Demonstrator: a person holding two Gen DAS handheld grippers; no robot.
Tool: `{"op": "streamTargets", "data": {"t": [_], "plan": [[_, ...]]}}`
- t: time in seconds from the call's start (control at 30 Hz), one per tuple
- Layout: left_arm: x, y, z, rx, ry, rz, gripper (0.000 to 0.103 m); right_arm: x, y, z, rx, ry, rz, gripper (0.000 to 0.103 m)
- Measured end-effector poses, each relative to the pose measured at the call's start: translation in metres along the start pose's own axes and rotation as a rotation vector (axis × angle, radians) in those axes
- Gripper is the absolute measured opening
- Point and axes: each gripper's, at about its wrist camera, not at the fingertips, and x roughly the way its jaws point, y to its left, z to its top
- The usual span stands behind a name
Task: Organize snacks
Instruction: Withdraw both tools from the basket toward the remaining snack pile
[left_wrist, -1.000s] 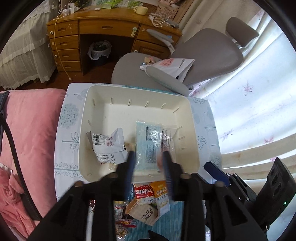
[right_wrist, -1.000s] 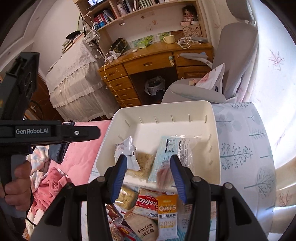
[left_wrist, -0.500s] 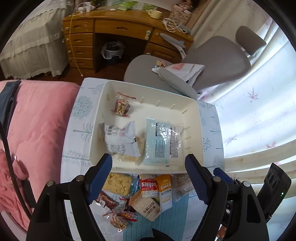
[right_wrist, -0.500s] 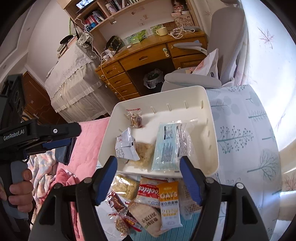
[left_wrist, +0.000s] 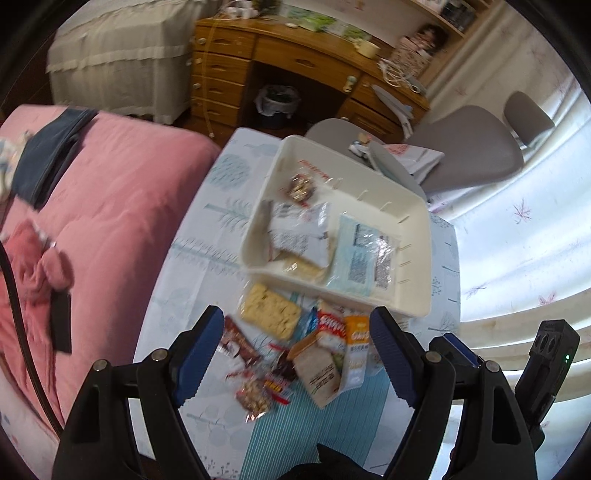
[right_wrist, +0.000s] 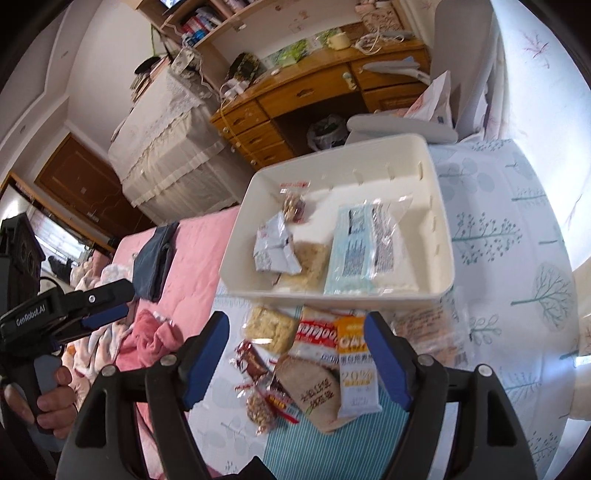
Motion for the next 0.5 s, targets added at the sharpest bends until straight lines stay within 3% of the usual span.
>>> {"op": "streamTargets", "data": {"t": [0.23,0.5], "plan": [[0.009,0.033,-0.05,-0.079,0.046,0.042,0.08,0.021,0.007,-0.025,-0.035,0.093,0.024,0.076],[0.045,0.045,-0.098,-0.115,0.127,0.067,0.08,0.047,0.019,-0.057,-0.17,0.178,-0.048,0.076]]}}
